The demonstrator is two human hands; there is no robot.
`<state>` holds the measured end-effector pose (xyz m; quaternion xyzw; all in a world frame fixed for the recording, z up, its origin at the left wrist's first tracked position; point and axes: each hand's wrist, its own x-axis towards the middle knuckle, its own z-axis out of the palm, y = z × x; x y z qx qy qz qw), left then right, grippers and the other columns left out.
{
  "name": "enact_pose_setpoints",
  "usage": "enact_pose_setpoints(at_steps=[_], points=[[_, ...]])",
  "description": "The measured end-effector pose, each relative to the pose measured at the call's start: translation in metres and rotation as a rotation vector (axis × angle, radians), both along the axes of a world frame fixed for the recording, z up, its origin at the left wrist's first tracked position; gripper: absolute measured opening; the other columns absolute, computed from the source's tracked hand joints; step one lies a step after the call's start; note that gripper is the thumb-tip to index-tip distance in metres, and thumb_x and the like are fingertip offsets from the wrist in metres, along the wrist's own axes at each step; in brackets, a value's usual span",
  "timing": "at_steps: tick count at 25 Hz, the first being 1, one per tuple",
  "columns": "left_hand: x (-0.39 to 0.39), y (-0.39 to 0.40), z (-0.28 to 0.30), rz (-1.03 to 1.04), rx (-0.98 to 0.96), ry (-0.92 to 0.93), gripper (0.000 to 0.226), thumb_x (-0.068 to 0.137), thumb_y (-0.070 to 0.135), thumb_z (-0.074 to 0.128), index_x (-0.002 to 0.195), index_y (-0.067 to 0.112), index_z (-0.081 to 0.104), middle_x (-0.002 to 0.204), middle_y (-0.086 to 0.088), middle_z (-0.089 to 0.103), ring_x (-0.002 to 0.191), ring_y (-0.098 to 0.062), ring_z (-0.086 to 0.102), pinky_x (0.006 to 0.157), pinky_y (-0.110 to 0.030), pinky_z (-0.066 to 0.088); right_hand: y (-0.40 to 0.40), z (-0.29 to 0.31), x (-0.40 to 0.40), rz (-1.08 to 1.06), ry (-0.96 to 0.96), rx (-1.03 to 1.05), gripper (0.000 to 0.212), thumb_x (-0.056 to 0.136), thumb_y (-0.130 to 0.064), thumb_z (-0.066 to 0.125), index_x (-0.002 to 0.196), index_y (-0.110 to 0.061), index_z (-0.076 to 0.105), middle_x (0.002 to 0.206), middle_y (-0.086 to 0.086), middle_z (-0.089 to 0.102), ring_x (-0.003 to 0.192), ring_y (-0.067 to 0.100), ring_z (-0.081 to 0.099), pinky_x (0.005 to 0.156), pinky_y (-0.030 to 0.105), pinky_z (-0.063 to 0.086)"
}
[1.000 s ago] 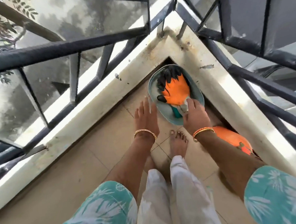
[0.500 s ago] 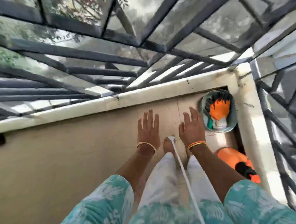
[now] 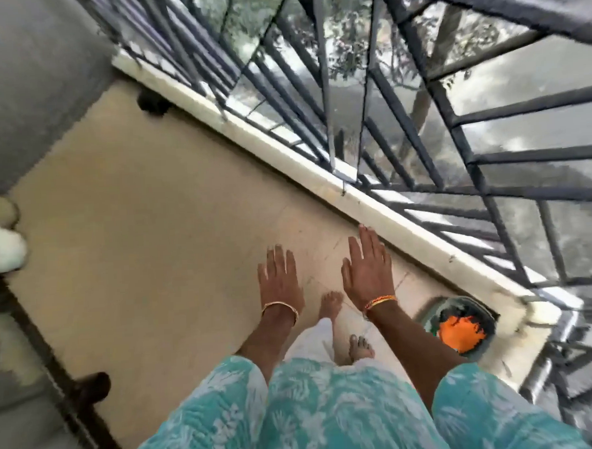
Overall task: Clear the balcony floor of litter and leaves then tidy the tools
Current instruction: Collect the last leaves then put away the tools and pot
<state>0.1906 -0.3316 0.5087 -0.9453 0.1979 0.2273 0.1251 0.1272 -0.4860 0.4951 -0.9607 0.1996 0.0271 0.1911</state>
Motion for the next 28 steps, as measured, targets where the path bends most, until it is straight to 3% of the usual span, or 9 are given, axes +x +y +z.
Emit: enact_pose_setpoints(at_steps=[3,8,18,28], points=[[-0.039,0.027,0.022,0.196,-0.052,-0.019,0.076,0.094,0.032,0.043,0.152,0.009,-0.001,0.159,-0.016,-0.009,0.147,-0.031,-0.007,0.116,-0.049,0.003,0.024,0.029,-0.002,0.201,-0.03,-0.058,0.047,0.086,-0.028,0.039,0.125,-0.006,0.053,0.142,0.021,0.041,0.134,0.036,0.036,0.103,0.049,0.034],[-0.088,0.078,0.04,0.512,-0.089,-0.019,0.073,0.093,0.023,0.045,0.152,0.011,0.004,0.159,-0.016,-0.007,0.147,-0.031,-0.005,0.117,-0.048,0.004,0.082,0.059,-0.001,0.535,-0.118,-0.101,0.041,0.086,-0.026,0.041,0.117,-0.005,0.057,0.136,0.022,0.048,0.128,0.038,0.043,0.096,0.049,0.041],[-0.142,0.239,0.049,0.969,-0.127,-0.053,0.072,0.092,0.026,0.047,0.151,0.014,0.008,0.159,-0.013,-0.007,0.147,-0.028,0.0,0.117,-0.046,0.008,0.246,0.057,-0.012,0.921,-0.028,0.003,0.038,0.079,-0.011,0.064,0.114,-0.001,0.056,0.132,0.025,0.049,0.121,0.042,0.048,0.088,0.052,0.048],[-0.182,0.466,0.047,1.103,-0.138,-0.108,0.066,0.09,0.026,0.053,0.147,0.014,0.021,0.157,-0.016,0.01,0.143,-0.031,0.015,0.114,-0.044,0.021,0.456,0.043,-0.042,0.897,0.127,0.044,0.042,0.088,-0.014,0.05,0.128,-0.002,0.045,0.143,0.021,0.035,0.126,0.038,0.038,0.093,0.048,0.043]])
